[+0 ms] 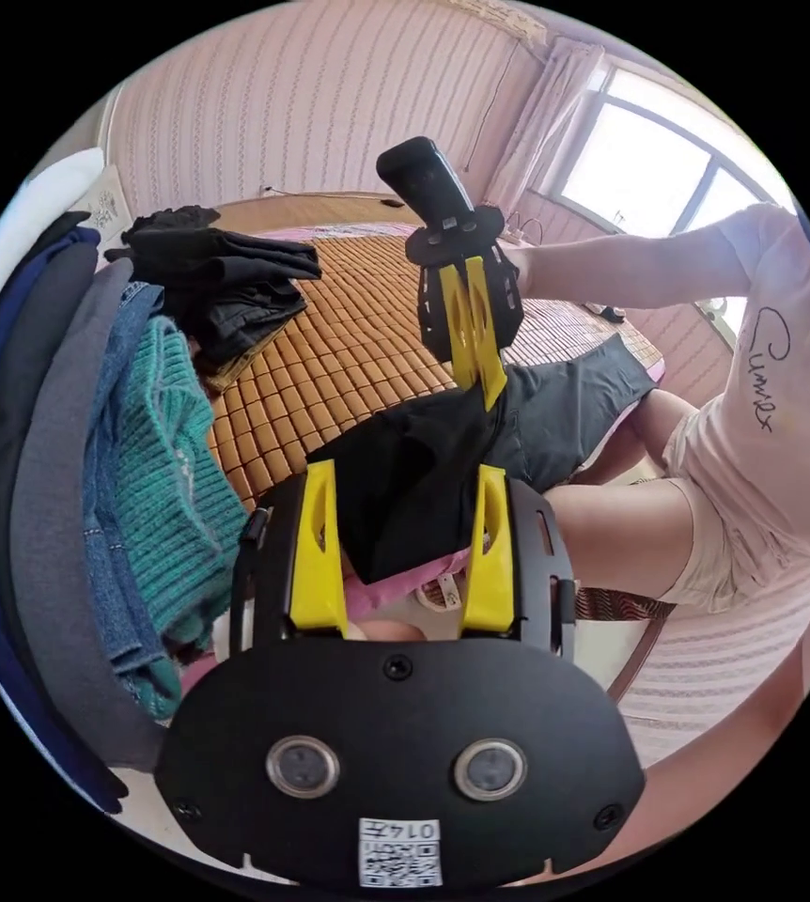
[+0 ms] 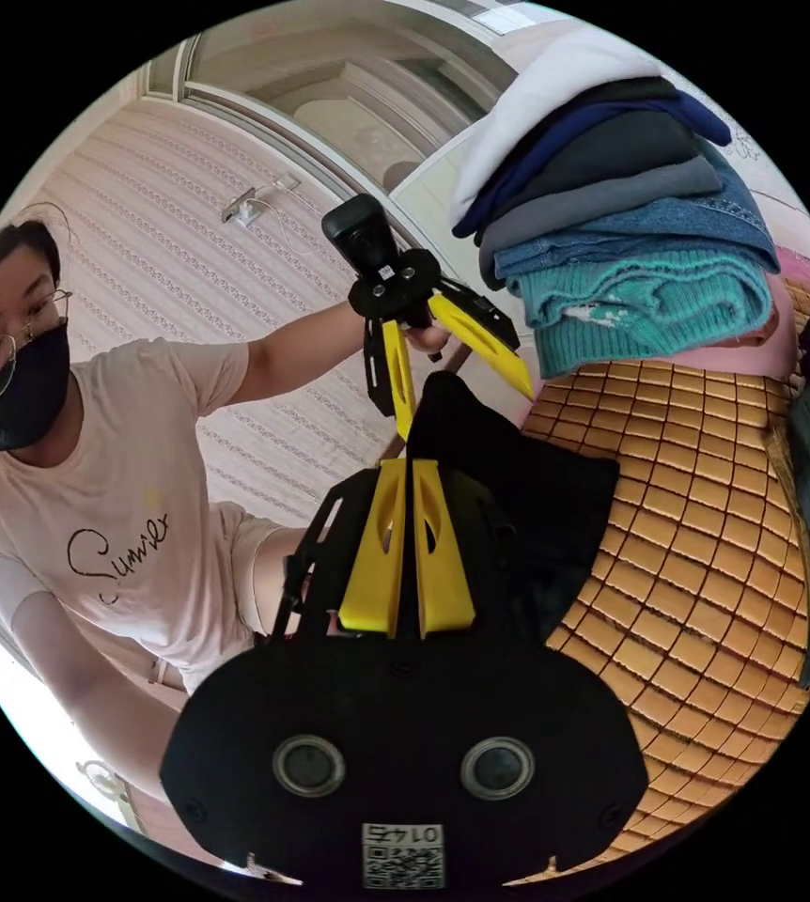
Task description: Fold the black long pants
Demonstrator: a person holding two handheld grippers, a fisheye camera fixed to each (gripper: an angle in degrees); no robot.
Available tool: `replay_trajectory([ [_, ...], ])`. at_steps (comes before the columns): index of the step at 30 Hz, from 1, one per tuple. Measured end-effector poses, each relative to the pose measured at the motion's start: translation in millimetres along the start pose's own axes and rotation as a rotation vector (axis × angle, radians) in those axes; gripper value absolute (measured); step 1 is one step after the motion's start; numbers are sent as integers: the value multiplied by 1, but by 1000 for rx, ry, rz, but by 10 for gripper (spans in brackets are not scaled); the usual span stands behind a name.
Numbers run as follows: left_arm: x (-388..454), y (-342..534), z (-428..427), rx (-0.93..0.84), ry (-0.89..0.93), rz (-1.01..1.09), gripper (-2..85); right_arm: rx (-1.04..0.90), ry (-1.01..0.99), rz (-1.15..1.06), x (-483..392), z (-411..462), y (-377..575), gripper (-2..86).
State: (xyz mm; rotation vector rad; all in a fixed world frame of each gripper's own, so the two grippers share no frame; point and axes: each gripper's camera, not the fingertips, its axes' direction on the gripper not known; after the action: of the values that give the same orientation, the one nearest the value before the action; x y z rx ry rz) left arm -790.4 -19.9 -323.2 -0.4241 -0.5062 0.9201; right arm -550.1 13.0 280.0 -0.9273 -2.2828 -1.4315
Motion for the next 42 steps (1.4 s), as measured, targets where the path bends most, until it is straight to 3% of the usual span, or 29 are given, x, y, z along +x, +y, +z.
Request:
replay_trajectory([
  [4,-9,-16,17,-112,130,-61,11,1,59,40,3,-2,-9,4],
  [9,-47,-32,48,-232,101,-446,9,2,336,312,27,-2,-5,11],
  [14,-60,-47,94,-460,-106,-578,65,-103,556,503,37,17,8,37],
  [17,-59,-51,98,-436,-81,-625,60,-13,573,524,11,1,35,31],
  [19,-48,-56,97,-468,-205,-623,19,67,607,540,-30,-14,76,19],
  [21,-34,-60,91,-466,-357,-593,-1,75,717,580,-70,-20,118,9],
  [26,56,-90,82,-269,-360,-368,-8,-73,967,820,-179,0,250,-2],
  [29,151,-120,112,-193,-239,-172,-9,-134,907,965,-223,37,312,-3],
  [32,243,-154,167,-141,35,-76,-10,-116,878,988,-243,70,335,-4],
  [36,331,-199,243,-214,123,-28,-10,-88,924,953,-243,91,337,-4],
  [39,361,-214,279,-315,43,31,-10,-268,958,982,-230,113,355,-5],
  [42,375,-213,314,-456,33,67,-10,-312,956,954,-239,122,375,-5],
])
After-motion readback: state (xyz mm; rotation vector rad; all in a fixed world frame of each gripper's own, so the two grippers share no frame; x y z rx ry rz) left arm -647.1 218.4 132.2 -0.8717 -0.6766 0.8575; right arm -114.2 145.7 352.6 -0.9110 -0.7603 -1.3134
